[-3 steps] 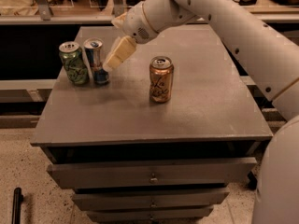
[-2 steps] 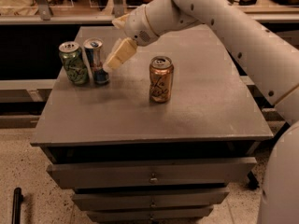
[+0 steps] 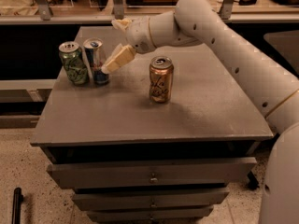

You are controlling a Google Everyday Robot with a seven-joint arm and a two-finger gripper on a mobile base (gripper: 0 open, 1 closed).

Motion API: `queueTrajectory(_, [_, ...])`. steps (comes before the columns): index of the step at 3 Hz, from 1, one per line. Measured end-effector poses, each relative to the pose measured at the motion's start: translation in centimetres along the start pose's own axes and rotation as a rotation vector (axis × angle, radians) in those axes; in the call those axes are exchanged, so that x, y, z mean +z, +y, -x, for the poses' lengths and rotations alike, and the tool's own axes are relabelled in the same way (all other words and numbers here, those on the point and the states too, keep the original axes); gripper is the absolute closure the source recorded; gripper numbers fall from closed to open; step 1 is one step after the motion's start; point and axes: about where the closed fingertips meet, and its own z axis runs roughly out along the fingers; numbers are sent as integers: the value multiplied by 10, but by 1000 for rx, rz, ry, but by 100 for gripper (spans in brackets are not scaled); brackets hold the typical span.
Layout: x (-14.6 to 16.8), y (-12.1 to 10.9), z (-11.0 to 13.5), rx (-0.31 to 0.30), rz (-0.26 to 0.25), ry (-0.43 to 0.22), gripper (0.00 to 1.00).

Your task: Knock redbull can over

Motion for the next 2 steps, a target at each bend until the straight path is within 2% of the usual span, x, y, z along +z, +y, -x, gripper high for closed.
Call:
queueTrajectory(1, [5, -6, -5, -3, -10, -63, 0])
queueTrajectory(2, [8, -8, -12, 9, -11, -95, 0])
